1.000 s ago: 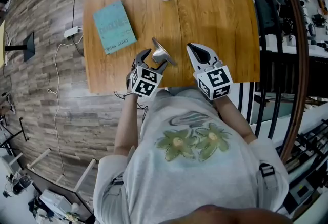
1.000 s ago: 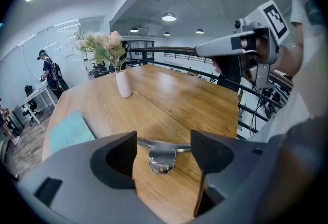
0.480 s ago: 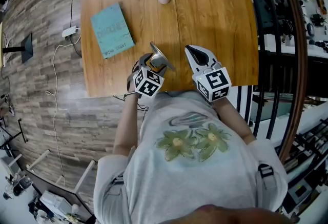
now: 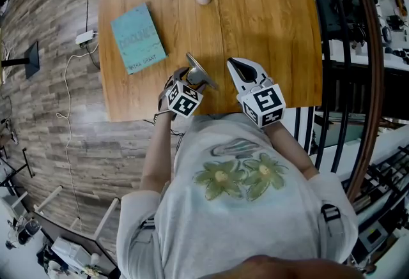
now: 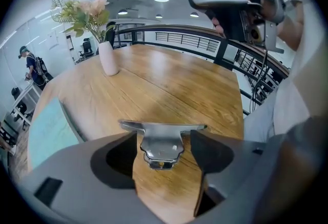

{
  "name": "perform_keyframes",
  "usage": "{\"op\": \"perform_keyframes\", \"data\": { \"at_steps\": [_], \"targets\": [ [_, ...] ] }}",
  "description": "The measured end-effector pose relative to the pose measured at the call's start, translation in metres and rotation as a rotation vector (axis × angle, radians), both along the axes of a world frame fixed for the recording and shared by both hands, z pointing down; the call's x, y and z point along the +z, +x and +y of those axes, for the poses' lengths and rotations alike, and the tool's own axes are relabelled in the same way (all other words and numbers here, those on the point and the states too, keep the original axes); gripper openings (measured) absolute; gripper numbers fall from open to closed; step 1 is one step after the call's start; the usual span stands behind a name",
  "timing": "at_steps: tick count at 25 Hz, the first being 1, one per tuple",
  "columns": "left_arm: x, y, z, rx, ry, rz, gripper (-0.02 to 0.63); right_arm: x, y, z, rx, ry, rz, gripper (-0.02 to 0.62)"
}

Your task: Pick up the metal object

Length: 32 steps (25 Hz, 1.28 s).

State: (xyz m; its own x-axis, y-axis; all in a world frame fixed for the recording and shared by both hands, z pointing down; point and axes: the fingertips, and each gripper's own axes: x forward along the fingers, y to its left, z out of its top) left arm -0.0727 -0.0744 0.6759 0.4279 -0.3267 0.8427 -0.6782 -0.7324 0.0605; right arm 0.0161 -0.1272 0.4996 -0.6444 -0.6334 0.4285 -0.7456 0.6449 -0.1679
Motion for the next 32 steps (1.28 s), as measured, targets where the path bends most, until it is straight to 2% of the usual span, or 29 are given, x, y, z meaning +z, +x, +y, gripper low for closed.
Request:
{"op": "perform_keyframes", "data": {
  "at_steps": [4, 11, 22, 32],
  "targets": [
    [0.010, -0.007, 0.000, 0.016, -0.006, -0.020, 0.322, 0.004, -0.015, 0.001, -0.019, -0.007, 0.000, 0.008],
    [0.021, -0.005, 0.000, 0.012, -0.007, -0.043, 0.322, 0.004, -0.015, -0.004, -0.031, -0.006, 0.009, 0.008],
    [0.030, -0.006, -0.002, -0.002, -0.033, -0.032, 0.322, 0.010, -0.012, -0.010, -0.025, -0.016, 0.016, 0.008],
    [0.027, -0.001, -0.002, -0.052, -0.013, -0.023, 0.304, 0.009, -0.006, -0.010, -0.026, -0.021, 0.022, 0.008]
  ]
}}
